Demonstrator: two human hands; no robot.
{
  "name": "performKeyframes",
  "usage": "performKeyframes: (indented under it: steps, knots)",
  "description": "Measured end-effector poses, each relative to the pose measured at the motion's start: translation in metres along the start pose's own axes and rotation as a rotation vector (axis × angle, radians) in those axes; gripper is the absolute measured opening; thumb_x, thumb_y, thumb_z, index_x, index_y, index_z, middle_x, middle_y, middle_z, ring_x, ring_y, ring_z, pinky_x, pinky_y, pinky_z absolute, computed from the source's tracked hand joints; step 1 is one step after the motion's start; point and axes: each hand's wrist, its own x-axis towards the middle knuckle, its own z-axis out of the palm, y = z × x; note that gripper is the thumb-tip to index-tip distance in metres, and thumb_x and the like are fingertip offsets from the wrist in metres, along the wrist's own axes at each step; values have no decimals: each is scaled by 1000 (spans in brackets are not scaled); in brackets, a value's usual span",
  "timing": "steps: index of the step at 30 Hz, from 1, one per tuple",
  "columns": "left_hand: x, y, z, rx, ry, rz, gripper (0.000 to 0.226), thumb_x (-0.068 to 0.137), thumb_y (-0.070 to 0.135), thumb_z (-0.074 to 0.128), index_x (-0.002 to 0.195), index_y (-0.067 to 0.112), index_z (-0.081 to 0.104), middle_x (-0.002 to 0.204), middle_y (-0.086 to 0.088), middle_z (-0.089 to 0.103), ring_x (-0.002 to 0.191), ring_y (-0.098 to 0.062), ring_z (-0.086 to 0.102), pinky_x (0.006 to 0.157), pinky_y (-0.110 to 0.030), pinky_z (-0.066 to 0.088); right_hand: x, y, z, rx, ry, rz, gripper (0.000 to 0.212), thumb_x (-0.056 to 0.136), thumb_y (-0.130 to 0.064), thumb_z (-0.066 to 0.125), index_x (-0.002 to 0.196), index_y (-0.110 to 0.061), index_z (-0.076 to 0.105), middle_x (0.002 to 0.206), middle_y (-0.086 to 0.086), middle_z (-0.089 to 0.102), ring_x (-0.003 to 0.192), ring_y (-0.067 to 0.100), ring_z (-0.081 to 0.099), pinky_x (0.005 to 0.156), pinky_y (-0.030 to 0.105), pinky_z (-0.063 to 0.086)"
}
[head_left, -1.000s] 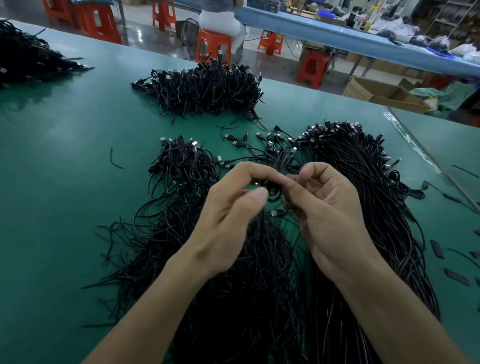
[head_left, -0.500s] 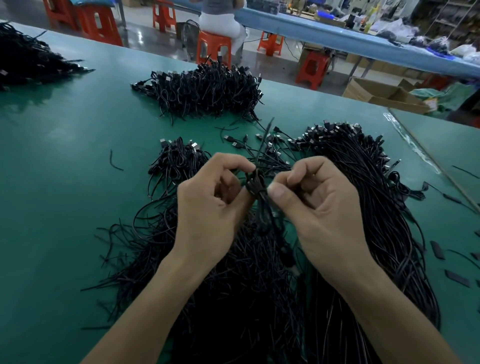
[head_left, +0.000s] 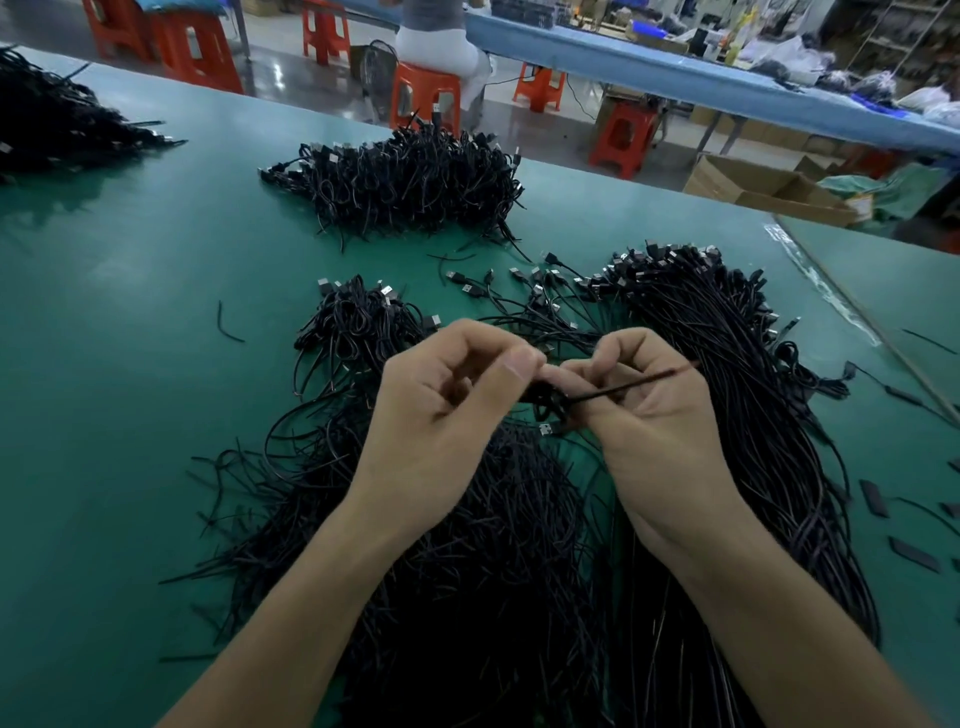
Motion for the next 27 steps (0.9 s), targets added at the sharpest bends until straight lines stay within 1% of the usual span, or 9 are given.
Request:
performKeyframes:
  steps: [2, 6, 9, 11, 14, 16, 18, 21, 27]
  knots:
    - [-2, 0, 0, 18, -18, 1, 8, 88, 21, 75, 91, 20, 68, 84, 3, 74, 65, -10, 63, 56, -20, 45, 1, 2, -2, 62, 29, 39, 29, 82, 7, 70, 81, -15, 51, 71, -3, 67, 72, 8, 65, 71, 20, 54]
    - [-6, -3, 2, 46, -66, 8, 21, 80, 24, 83, 90, 25, 64, 86, 8, 73, 67, -15, 56, 55, -30, 44, 1, 1, -6, 0, 49, -3, 31, 85, 11, 67, 82, -15, 49, 71, -5, 67, 73, 9, 64, 72, 20, 53]
    - [-5, -9, -2, 90, -62, -158, 38, 69, 42, 87, 93, 31, 61, 85, 13, 62, 69, -8, 54, 56, -22, 44, 0, -6, -6, -42, 35, -91, 32, 85, 9, 68, 83, -17, 50, 75, -5, 66, 74, 9, 63, 75, 19, 52]
    - [-3, -12, -4, 100, -198, -296, 44, 70, 46, 86, 99, 29, 59, 86, 6, 66, 70, -10, 65, 60, -23, 53, -3, -12, -3, -110, -35, -169, 31, 86, 4, 69, 82, -22, 51, 78, -4, 67, 73, 9, 64, 73, 20, 53]
    - [-6, -10, 2, -68, -331, -295, 9, 92, 23, 69, 86, 20, 65, 69, -2, 69, 58, -7, 67, 53, -20, 53, -8, -15, 7, -350, -115, -312, 30, 86, -9, 68, 79, -32, 50, 83, -3, 66, 70, 13, 64, 64, 25, 53]
    - [-7, -9, 4, -45, -289, -252, 23, 98, 17, 62, 76, 22, 66, 59, 3, 66, 49, -6, 63, 47, -18, 49, -9, -15, 10, -487, -118, -393, 28, 89, -12, 66, 81, -33, 50, 84, -4, 63, 78, 19, 62, 69, 33, 53]
    - [-5, -13, 4, -2, -197, -237, 10, 94, 31, 68, 85, 26, 66, 60, 2, 66, 47, -12, 62, 44, -25, 48, -9, -13, 9, -549, -96, -421, 24, 90, -13, 64, 83, -31, 50, 85, -6, 61, 80, 19, 61, 70, 35, 52]
    - [-4, -17, 1, 163, -18, -207, 23, 78, 52, 72, 89, 34, 63, 54, 5, 59, 41, -7, 51, 41, -22, 39, -9, -10, 8, -501, -38, -359, 23, 89, -14, 64, 85, -33, 51, 86, -6, 61, 79, 17, 61, 68, 35, 53]
    - [-2, -16, -7, 179, 82, -90, 37, 83, 6, 76, 92, 40, 65, 58, 9, 59, 45, -4, 50, 43, -20, 41, -14, 4, 13, -145, -89, -117, 31, 89, 6, 65, 83, -22, 53, 80, -3, 67, 78, 9, 63, 72, 19, 52]
